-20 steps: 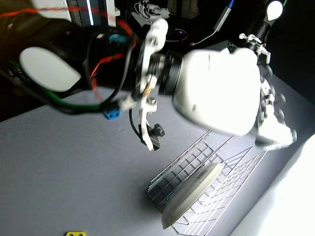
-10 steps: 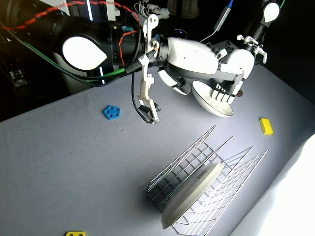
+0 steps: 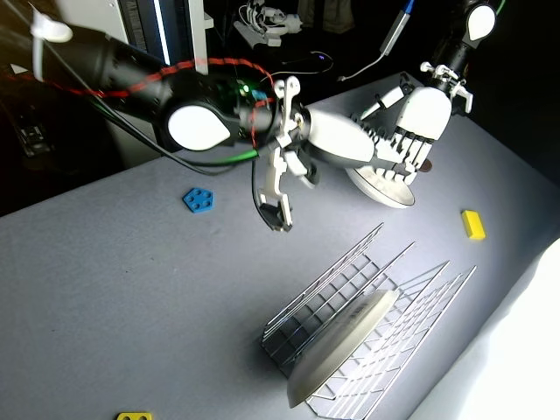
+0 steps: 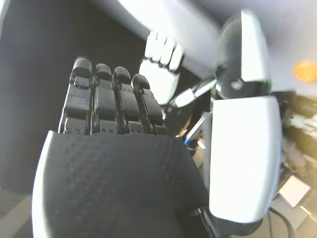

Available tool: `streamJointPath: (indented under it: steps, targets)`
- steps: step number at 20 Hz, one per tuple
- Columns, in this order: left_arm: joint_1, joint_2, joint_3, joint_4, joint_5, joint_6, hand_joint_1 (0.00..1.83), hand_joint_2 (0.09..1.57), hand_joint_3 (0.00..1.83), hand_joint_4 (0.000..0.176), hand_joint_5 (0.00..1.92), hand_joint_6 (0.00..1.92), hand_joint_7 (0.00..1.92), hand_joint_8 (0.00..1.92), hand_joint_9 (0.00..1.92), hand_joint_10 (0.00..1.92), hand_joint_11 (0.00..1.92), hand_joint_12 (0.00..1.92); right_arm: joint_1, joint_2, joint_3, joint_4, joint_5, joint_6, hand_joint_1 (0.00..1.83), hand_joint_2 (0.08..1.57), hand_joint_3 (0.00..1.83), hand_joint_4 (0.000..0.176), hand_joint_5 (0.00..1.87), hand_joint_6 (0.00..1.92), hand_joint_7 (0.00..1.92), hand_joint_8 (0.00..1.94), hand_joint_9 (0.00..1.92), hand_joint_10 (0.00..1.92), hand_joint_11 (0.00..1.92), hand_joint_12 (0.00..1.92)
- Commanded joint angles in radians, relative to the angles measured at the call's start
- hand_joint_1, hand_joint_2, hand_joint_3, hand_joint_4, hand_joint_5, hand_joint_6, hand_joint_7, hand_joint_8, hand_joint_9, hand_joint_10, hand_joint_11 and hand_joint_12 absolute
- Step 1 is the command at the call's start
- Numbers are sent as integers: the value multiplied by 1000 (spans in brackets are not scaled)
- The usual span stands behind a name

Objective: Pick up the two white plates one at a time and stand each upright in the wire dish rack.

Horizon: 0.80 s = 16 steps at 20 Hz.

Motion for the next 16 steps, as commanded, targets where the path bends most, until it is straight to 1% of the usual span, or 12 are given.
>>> streamJointPath:
  steps: [1, 2, 4, 5, 6, 7, 10, 11, 13, 14, 15, 16]
  targets:
    - [9, -11, -5, 31, -10, -4, 0, 1052, 0, 0, 63, 1, 37, 0, 2, 0, 0, 0, 6, -11, 7, 1, 123, -5, 995, 838, 0, 5, 0, 0, 0, 0, 0, 0, 0, 0]
    - [10, -12, -3, 31, -10, -4, 0, 1060, 2, 0, 61, 0, 34, 0, 0, 0, 0, 0, 5, -43, 35, 1, 123, -6, 1011, 833, 0, 17, 0, 0, 0, 0, 0, 0, 0, 0]
    - [10, -13, -2, 31, -10, -4, 0, 1058, 0, 0, 52, 0, 27, 2, 8, 3, 0, 0, 4, -77, 63, 1, 123, -6, 1070, 816, 0, 34, 0, 0, 0, 0, 0, 0, 0, 0]
    - [10, -14, -1, 31, -10, -4, 0, 1053, 0, 0, 60, 4, 32, 4, 12, 5, 1, 0, 1, -98, 80, 1, 123, -6, 1101, 821, 0, 15, 0, 0, 0, 0, 0, 0, 0, 0]
    - [10, -15, -1, 31, -10, -5, 0, 1053, 0, 0, 50, 0, 25, 1, 2, 0, 0, 0, 0, -120, 98, 1, 123, -6, 1104, 823, 0, 4, 0, 0, 0, 0, 0, 0, 0, 0]
    - [10, -15, -1, 31, -10, -5, 0, 1053, 0, 0, 54, 3, 26, 1, 0, 0, 0, 0, -1, -141, 116, 1, 123, -6, 1083, 818, 0, 8, 0, 0, 0, 0, 0, 0, 0, 0]
    - [10, -15, 2, 31, -10, -7, 0, 1053, 0, 0, 64, 6, 43, 8, 18, 7, 1, 0, -2, -199, 174, 1, 123, -6, 1093, 812, 0, 7, 0, 0, 0, 0, 0, 0, 0, 0]
    - [10, -16, 2, 31, -10, -7, 0, 1055, 0, 0, 65, 6, 47, 8, 21, 8, 3, 1, -2, -215, 191, 1, 123, -6, 1107, 821, 0, 18, 0, 0, 0, 0, 0, 0, 0, 0]
    - [10, -17, 3, 31, -10, -8, 0, 1059, 2, 0, 77, 9, 56, 10, 29, 10, 16, 7, -5, -239, 215, 1, 123, -6, 1132, 835, 0, 8, 0, 0, 0, 0, 0, 0, 0, 0]
    - [9, -17, 4, 31, -10, -9, 0, 1058, 1, 0, 77, 8, 56, 10, 29, 9, 11, 5, -9, -249, 223, 1, 126, -6, 1129, 834, 0, 13, 0, 0, 0, 0, 0, 0, 0, 0]
    - [9, -18, 5, 31, -10, -9, 0, 1058, 1, 0, 75, 6, 54, 7, 24, 6, 2, 1, -12, -257, 230, 1, 128, -6, 1139, 834, 0, 24, 0, 0, 0, 0, 0, 0, 0, 0]
    - [9, -18, 5, 31, -10, -9, 0, 1064, 4, 0, 71, 4, 50, 5, 22, 5, 3, 2, -15, -267, 237, 1, 132, -6, 1105, 839, 0, 16, 0, 0, 0, 0, 0, 0, 12, 5]
